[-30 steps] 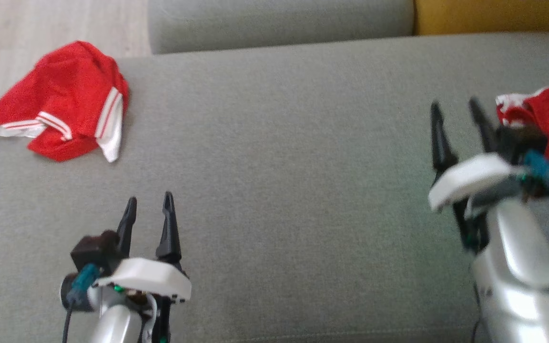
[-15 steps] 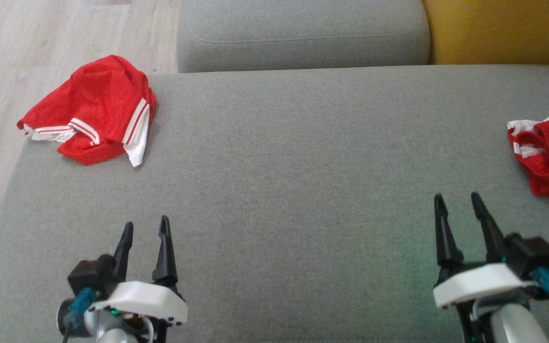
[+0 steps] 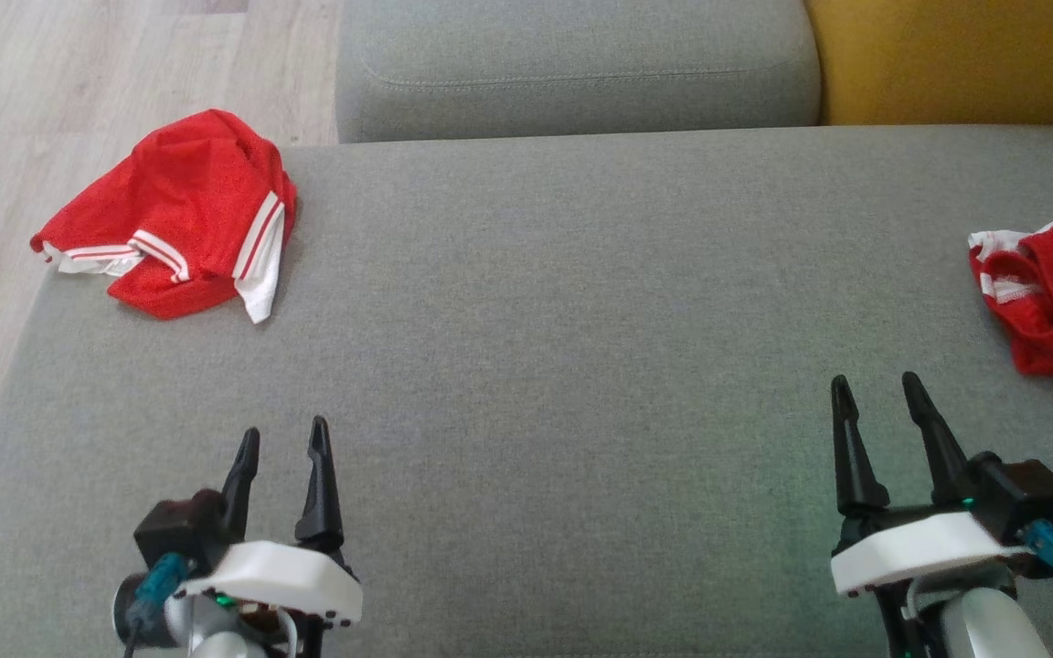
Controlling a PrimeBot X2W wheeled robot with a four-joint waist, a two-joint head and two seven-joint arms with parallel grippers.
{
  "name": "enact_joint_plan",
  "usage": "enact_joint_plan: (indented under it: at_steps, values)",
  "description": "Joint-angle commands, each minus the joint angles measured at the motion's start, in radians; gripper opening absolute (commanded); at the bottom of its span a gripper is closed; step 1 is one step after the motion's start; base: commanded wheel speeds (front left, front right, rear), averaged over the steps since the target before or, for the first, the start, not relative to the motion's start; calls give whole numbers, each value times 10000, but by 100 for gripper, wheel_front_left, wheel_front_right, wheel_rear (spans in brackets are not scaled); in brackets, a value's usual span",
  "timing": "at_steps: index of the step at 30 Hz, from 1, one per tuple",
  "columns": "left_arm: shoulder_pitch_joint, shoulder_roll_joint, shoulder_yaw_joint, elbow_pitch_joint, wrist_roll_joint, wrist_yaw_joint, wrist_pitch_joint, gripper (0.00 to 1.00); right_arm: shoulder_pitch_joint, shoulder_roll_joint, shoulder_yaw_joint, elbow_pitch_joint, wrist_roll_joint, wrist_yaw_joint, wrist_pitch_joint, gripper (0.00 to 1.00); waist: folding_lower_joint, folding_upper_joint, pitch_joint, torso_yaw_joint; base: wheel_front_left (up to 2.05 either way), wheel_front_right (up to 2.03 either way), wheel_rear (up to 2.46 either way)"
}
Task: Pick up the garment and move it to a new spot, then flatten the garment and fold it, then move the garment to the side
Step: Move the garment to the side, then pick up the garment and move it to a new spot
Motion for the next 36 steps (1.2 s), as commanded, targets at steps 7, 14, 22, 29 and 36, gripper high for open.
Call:
enact_joint_plan:
  at_steps: [7, 14, 22, 29, 36]
  values:
    - [-314, -27, 274, -235, 152, -23, -123, 100, -223, -36, 271, -433, -39, 65, 53, 100, 1, -1, 14, 31, 0, 0, 0]
    - [-310, -46, 293, -249, 166, -53, -124, 100, -167, -36, 260, -492, -110, 65, 169, 100, 1, -1, 64, 143, 0, 0, 0]
    - [-417, -81, 247, -258, 256, -72, -124, 100, -21, -36, 245, -764, -161, 65, 249, 100, 1, -1, 50, 1534, 0, 0, 0]
    - [-408, 37, 303, -299, 306, -63, -124, 100, 88, -36, 438, -814, -9, 65, 278, 100, 1, -1, -82, 3467, 0, 0, 0]
    - [-303, 160, 316, -388, 306, -32, -104, 100, 62, -36, 626, -734, 102, 65, 232, 100, 1, -1, -102, 4738, 0, 0, 0]
